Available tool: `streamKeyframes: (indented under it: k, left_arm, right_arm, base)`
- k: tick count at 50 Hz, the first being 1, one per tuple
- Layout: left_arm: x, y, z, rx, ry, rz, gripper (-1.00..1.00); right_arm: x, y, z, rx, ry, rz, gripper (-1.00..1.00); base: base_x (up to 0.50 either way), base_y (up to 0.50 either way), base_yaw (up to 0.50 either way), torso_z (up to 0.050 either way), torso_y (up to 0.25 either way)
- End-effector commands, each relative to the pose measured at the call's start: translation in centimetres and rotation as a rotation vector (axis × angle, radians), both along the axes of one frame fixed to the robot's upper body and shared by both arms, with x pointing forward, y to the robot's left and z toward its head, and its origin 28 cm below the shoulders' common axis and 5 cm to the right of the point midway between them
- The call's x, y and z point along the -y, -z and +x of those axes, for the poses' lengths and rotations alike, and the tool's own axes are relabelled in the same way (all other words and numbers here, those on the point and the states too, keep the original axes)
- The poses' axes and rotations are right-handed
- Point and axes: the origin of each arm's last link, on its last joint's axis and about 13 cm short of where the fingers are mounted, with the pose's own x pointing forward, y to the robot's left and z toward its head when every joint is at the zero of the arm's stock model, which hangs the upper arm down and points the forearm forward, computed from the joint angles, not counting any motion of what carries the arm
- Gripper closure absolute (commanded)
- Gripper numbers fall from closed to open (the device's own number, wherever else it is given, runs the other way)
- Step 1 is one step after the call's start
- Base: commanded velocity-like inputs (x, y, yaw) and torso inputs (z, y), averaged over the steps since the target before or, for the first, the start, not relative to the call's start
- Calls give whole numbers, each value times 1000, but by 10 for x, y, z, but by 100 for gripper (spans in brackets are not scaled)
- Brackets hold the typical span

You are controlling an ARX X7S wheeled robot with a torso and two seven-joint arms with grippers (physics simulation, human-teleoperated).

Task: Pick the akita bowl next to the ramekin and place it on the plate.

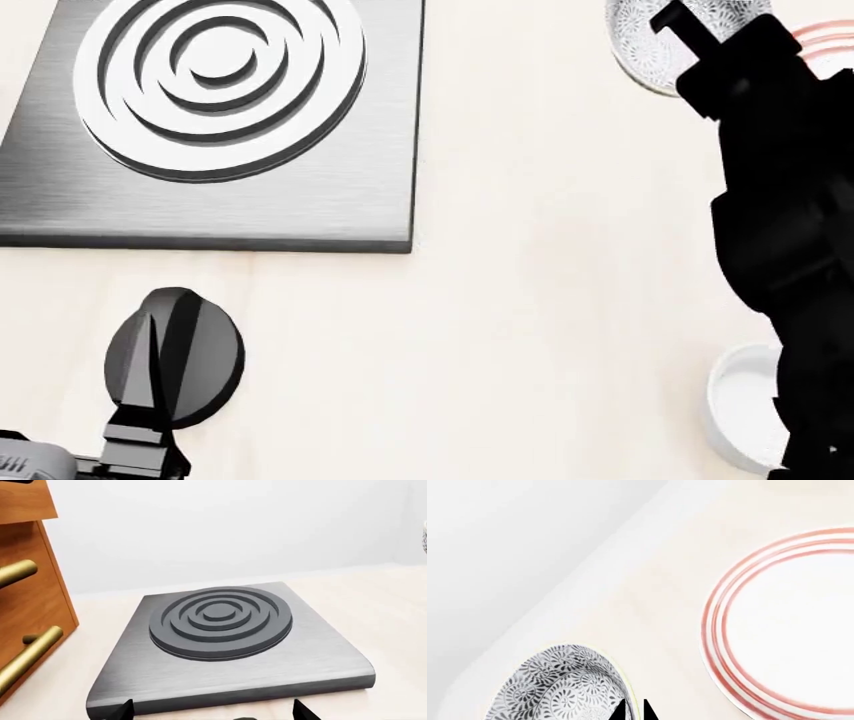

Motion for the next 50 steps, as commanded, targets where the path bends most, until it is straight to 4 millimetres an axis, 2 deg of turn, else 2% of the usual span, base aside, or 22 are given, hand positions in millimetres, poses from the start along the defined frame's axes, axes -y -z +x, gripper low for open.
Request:
streamKeyframes:
  k: [1,10,20,50]
  left_arm:
    - [-2,-1,2,7,-10,-4,-100]
    - [-3,0,3,8,-12,-3,-100]
    - [-2,0,3,8,-10,-1,-100]
    - [-2,0,4,7,-14,0,-100]
  right_arm:
    - [6,-11,10,31,24,38,100]
    - [13,-8,18,10,49,53,100]
    - [26,-13,18,5,105,77,100]
    - [48,-18,23,-35,209,99,100]
  base:
    - [0,0,0,0,0]
    - [0,0,0,0,1]
    - [0,0,0,0,0]
    - [0,0,0,0,0]
